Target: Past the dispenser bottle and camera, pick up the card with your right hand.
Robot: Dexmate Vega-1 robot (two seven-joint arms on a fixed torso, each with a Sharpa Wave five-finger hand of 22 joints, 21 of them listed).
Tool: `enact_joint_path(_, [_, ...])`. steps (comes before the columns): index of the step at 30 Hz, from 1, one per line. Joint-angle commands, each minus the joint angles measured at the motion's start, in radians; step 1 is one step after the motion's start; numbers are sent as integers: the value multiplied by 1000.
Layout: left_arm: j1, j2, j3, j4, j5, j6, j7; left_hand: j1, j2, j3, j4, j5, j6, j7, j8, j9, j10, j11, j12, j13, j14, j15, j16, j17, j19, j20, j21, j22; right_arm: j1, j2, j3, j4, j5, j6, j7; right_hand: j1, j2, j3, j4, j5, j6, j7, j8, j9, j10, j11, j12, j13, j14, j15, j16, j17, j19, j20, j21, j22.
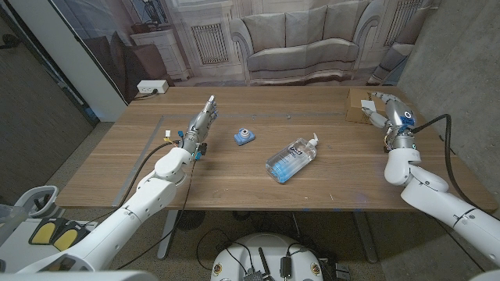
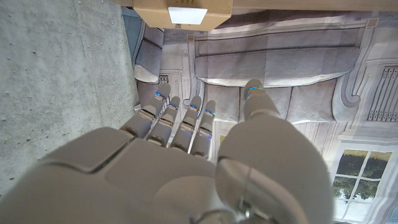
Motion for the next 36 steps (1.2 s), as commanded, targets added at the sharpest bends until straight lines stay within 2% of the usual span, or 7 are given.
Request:
enact_joint_path(1, [5,-1,-1,-9,2,-3,9,2,10,-7,1,7,4,6,-1,3,-4,-2,-3,2,-10,2,-3,3,-5,-35,-1,1,34,-7,-37,27,-22,-36,10,10,3,5,3,8,7,-13,2,2,-2,0,-2,3,10,-62,1,4,7,-60,-6,2])
enact_joint_path(8, [8,-2,-1,-13,4,1,15,2,11,-8,1,7,5,7,-1,3,-4,-1,-3,2,-10,3,-3,3,-4,-35,-2,2,53,-6,-56,50,-25,-42,13,18,3,8,1,9,9,-17,2,2,-3,3,-3,3,11,-63,1,4,9,-62,-8,3])
enact_joint_path(9, [8,-2,-1,-13,3,1,14,2,11,-8,1,7,4,7,-1,3,-4,-1,-3,2,-10,3,-3,3,-4,-35,-3,2,57,-5,-59,53,-26,-44,13,27,5,12,0,10,10,-18,1,2,-8,-7,-5,4,12,-64,0,4,10,-63,-9,3])
enact_joint_path(17, [9,-3,-1,-17,6,4,21,3,12,-10,1,8,4,5,-1,3,-5,-1,-3,2,-11,3,-3,3,-5,-33,-4,2,87,-2,-87,77,-38,-64,22,64,5,24,-10,14,-4,-26,-7,3,-25,-9,-12,5,10,-69,-4,3,11,-64,-15,2])
enact_joint_path(23, [9,-3,-1,-19,7,6,24,3,13,-11,1,8,4,4,-1,3,-5,-6,-3,2,-11,2,-3,3,-5,-32,-5,2,108,-5,-102,92,-35,-69,41,93,-3,31,-13,16,-3,-35,-8,3,-55,7,-23,6,0,-67,-9,3,6,-64,-24,2])
enact_joint_path(31, [6,-3,-1,-21,9,8,26,3,14,-13,1,8,4,2,-1,3,-3,-8,-3,2,-12,1,-3,3,-5,-31,-7,2,125,-10,-115,108,-23,-62,60,139,-34,33,-14,28,-19,-49,-13,7,-109,32,-34,11,-31,-64,-16,5,-11,-66,-45,2])
enact_joint_path(36, [4,-4,1,-23,10,12,27,4,15,-14,2,8,6,2,-1,3,-3,-11,-2,2,-11,1,-3,3,-4,-30,-7,2,131,-6,-121,117,-27,-66,48,145,-46,29,-9,37,-30,-50,-14,12,-133,34,-38,14,-38,-66,-14,7,-15,-66,-51,2])
